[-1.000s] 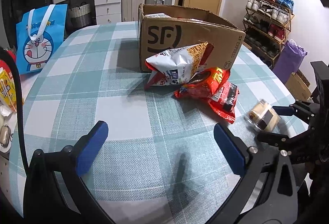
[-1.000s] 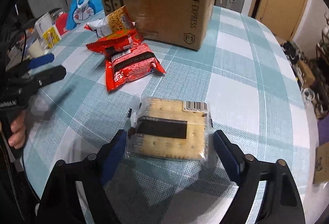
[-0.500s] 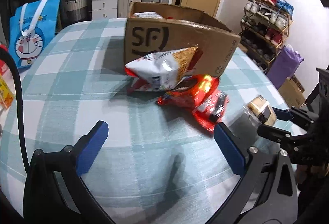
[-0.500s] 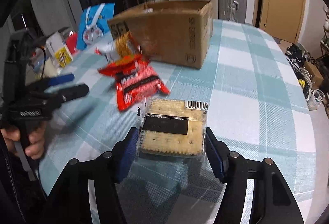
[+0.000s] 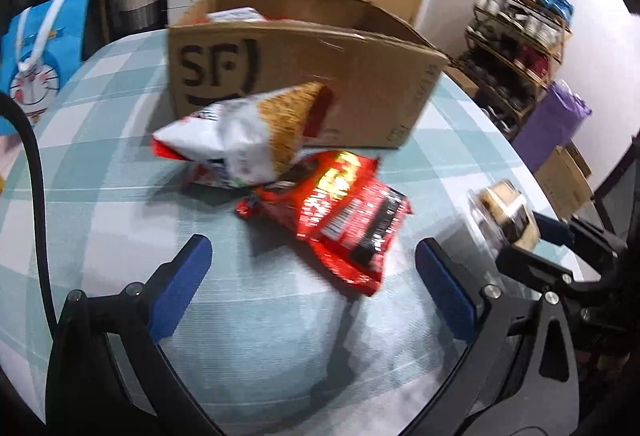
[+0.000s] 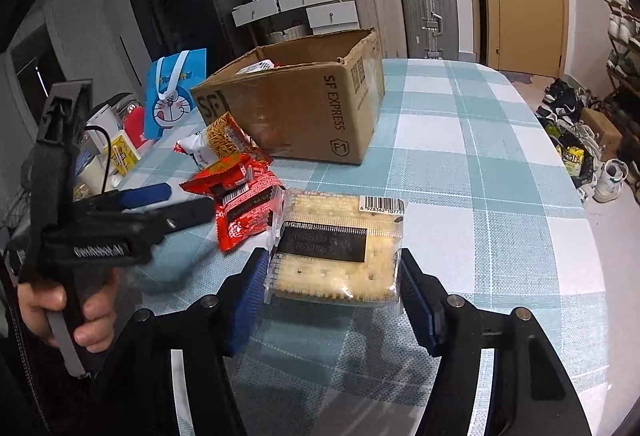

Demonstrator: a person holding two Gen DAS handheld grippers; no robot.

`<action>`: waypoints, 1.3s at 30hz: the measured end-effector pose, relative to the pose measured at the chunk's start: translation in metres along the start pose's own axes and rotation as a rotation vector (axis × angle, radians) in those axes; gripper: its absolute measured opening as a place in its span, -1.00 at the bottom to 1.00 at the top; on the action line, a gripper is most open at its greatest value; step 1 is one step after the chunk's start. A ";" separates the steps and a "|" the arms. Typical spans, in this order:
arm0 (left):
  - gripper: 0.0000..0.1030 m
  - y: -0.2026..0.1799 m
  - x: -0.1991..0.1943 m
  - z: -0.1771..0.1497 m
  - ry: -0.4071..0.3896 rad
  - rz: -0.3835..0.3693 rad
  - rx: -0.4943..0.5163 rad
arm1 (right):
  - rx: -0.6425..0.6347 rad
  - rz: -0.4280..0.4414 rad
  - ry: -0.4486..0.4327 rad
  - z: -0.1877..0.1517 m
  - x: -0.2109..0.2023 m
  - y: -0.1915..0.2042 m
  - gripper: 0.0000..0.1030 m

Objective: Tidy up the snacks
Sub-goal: 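Lift the cracker pack with the right gripper while the left gripper grasps the red barcode wafer pack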

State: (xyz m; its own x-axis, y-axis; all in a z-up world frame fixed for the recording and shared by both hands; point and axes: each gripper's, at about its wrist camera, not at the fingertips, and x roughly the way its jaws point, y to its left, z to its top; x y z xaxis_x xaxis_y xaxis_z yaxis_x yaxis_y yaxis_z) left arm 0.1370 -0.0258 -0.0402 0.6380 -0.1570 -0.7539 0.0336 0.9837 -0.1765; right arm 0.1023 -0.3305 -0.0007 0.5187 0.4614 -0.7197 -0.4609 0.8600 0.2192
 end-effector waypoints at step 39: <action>-0.54 -0.037 0.019 -0.023 0.084 -0.107 0.158 | 0.033 -0.001 0.011 -0.002 -0.001 -0.011 0.26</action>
State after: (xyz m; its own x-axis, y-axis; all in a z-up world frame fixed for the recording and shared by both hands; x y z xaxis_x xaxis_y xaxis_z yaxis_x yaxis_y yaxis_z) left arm 0.1306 -0.0673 -0.0627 0.5584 -0.2615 -0.7873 0.2223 0.9615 -0.1616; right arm 0.1055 -0.3404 -0.0037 0.5113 0.4586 -0.7268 -0.4365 0.8671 0.2401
